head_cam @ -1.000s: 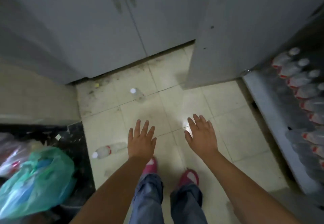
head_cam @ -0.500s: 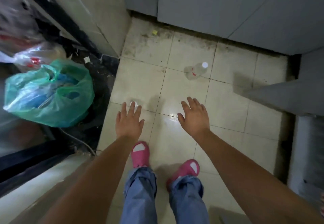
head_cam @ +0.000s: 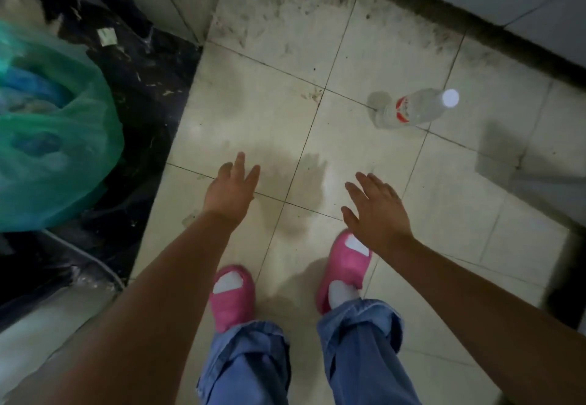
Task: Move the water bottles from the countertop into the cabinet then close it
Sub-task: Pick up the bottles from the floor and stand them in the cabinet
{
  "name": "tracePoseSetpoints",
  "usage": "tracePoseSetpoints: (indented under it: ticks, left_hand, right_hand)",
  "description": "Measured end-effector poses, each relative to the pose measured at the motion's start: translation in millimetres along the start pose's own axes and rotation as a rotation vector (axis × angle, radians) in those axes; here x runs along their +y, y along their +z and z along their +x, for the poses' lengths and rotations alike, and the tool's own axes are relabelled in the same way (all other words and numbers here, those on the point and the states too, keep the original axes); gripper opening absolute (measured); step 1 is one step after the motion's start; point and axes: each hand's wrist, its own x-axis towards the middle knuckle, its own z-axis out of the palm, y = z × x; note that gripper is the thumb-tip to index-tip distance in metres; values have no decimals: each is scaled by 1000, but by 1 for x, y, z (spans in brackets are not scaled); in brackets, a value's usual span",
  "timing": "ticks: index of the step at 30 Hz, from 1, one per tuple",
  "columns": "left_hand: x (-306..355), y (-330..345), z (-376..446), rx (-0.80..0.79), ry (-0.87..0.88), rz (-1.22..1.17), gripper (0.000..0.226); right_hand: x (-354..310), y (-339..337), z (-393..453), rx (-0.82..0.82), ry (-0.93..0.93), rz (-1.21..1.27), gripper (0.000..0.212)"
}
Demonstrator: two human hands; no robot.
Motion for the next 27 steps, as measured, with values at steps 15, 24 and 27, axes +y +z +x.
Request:
tracePoseSetpoints:
  ticks: [15, 24, 27]
  left_hand:
    - [76, -78, 53, 344, 503, 361, 53]
    - [132, -94, 57, 355, 642, 381, 63]
    - [148, -92, 43, 387, 674, 420, 62]
  right_hand:
    - [120, -97, 101, 190, 258, -25, 68]
    - [140, -66, 92, 172, 146, 2, 42]
    - [144, -46, 64, 153, 138, 15, 42]
